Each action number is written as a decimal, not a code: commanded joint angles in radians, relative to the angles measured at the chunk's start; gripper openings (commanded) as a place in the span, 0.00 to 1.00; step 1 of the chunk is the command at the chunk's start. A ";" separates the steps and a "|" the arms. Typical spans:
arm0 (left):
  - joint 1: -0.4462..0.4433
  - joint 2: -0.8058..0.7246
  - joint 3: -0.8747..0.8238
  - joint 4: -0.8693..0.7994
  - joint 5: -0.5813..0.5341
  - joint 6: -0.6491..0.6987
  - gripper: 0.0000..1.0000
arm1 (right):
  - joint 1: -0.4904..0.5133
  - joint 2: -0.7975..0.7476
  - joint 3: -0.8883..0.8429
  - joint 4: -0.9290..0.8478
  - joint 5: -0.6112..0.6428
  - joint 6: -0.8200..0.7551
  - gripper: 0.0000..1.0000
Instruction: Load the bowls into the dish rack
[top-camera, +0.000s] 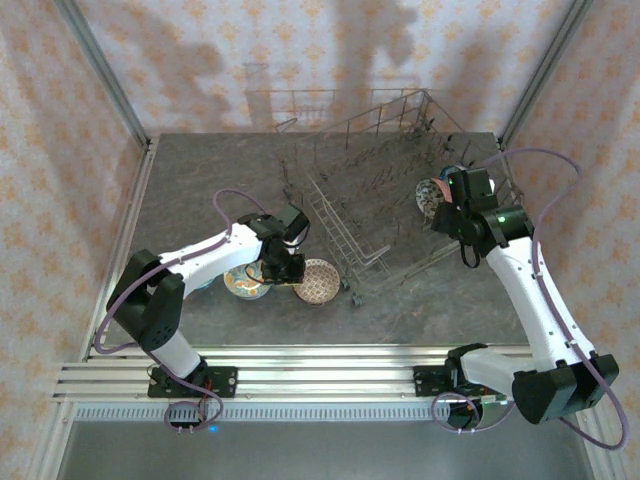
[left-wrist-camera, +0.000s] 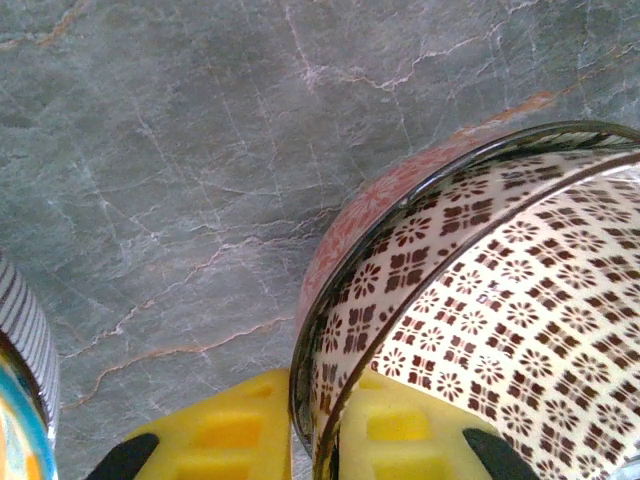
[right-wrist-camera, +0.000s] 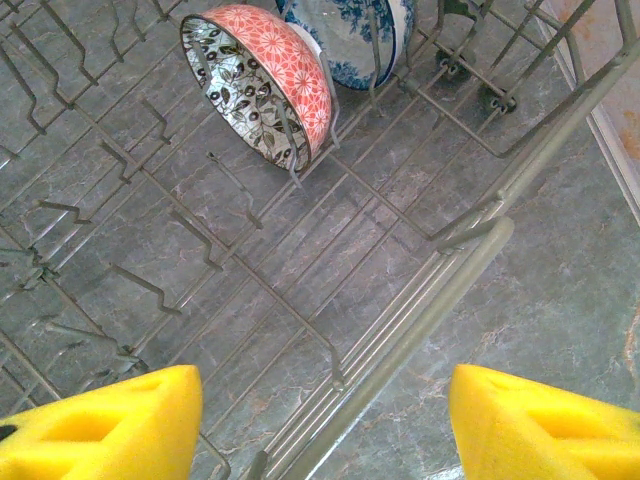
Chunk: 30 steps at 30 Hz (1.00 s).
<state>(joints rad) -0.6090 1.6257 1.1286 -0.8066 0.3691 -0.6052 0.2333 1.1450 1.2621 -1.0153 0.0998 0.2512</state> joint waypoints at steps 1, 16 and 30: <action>-0.007 -0.043 0.014 -0.017 -0.008 -0.014 0.16 | 0.004 -0.008 -0.001 0.003 0.000 0.016 0.66; -0.016 -0.045 0.023 -0.029 -0.008 -0.018 0.22 | 0.005 -0.001 -0.006 0.004 -0.009 0.014 0.66; -0.017 -0.001 0.024 -0.021 0.002 -0.013 0.20 | 0.004 0.002 -0.009 0.007 -0.011 0.012 0.66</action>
<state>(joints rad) -0.6155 1.6077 1.1309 -0.8185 0.3660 -0.6056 0.2333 1.1481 1.2621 -1.0126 0.0849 0.2543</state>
